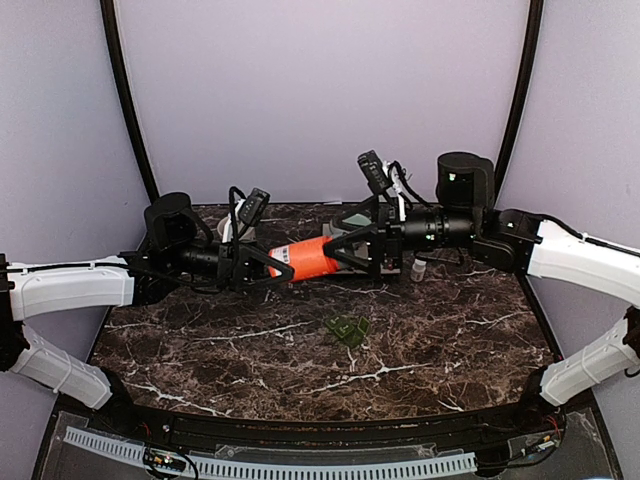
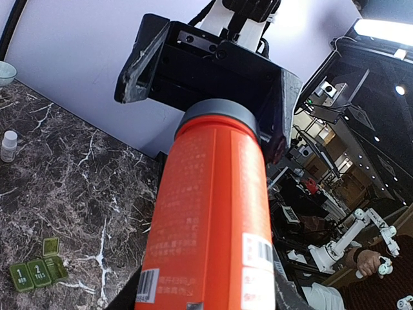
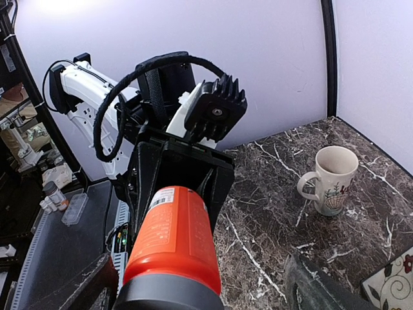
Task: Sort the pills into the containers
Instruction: Unscrew the lid of the pill bottle.
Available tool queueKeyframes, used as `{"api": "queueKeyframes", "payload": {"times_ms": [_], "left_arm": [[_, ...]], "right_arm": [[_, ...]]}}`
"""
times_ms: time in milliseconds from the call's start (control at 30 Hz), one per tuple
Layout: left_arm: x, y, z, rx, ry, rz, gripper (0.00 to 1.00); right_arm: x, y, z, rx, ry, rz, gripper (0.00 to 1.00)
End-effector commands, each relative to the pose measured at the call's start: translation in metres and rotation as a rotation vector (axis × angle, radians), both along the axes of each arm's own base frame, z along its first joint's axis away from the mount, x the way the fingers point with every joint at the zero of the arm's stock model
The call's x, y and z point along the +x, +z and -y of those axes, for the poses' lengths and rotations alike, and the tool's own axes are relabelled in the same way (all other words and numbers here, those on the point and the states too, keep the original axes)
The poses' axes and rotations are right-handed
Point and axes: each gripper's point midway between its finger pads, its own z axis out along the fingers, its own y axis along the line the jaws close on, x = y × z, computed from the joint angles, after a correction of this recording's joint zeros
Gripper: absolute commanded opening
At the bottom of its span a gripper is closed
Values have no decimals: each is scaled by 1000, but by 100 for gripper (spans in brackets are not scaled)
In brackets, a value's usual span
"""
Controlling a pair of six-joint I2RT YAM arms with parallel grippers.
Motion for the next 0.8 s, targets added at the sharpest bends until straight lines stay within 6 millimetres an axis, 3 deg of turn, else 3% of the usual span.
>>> {"api": "queueKeyframes", "payload": {"times_ms": [0,767], "left_arm": [[-12,26,-3,-66,-55,94,0],[-11,26,-3,-64,-43,97,0]], "right_arm": [[7,24,0,55,-21,27,89],[3,28,4,65,-15,5,90]]}}
